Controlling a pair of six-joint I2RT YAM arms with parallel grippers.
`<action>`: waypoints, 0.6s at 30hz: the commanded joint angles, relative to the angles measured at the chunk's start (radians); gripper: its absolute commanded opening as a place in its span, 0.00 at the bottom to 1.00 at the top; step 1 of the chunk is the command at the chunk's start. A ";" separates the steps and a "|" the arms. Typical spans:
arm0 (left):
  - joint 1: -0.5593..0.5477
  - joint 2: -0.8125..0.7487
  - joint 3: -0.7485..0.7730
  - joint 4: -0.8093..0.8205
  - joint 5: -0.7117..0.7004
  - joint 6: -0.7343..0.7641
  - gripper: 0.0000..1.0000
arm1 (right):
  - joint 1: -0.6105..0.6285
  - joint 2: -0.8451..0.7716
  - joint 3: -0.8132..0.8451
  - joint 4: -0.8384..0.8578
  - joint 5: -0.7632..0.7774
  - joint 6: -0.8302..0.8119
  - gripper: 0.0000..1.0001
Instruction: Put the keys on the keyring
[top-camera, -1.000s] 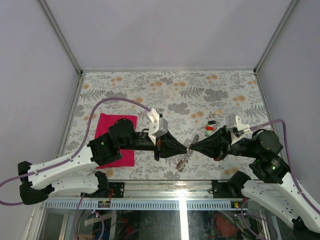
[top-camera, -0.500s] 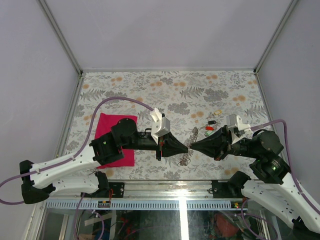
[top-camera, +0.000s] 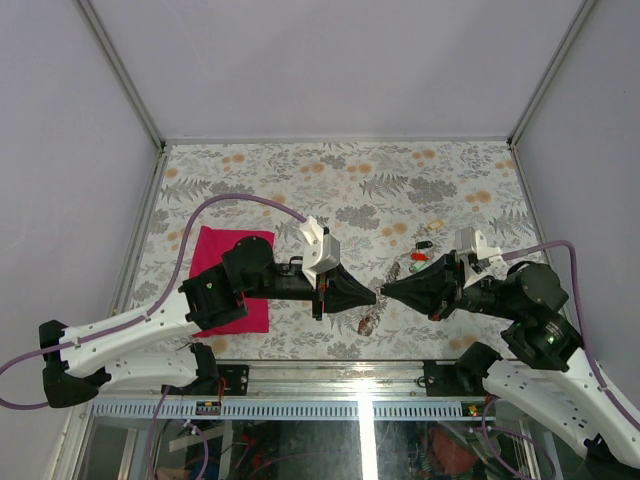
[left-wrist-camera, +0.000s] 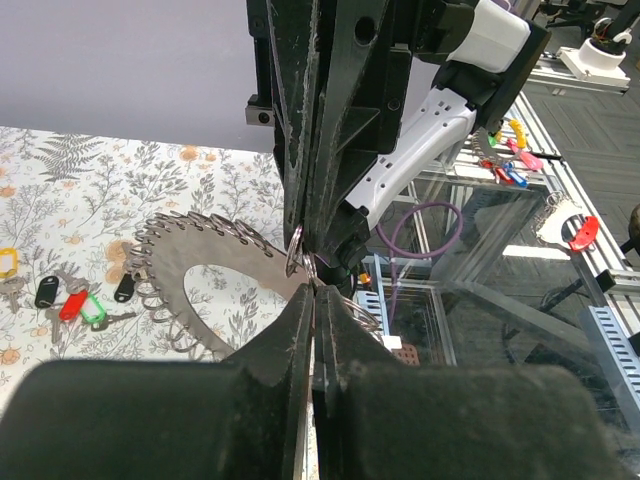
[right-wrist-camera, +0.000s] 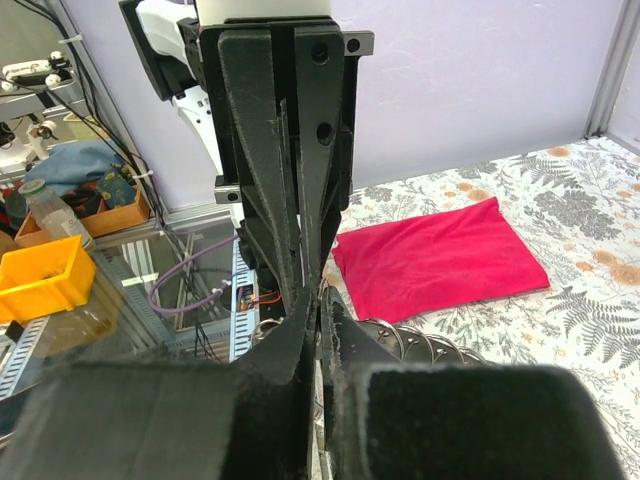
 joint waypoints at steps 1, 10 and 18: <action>-0.001 -0.016 0.021 0.054 0.014 0.027 0.00 | 0.001 -0.015 0.035 0.028 0.107 0.000 0.00; -0.002 -0.015 0.026 0.037 0.013 0.034 0.00 | 0.000 -0.031 0.044 0.007 0.144 0.001 0.00; -0.002 -0.021 0.025 0.030 0.010 0.039 0.00 | 0.001 -0.042 0.047 -0.020 0.165 -0.003 0.12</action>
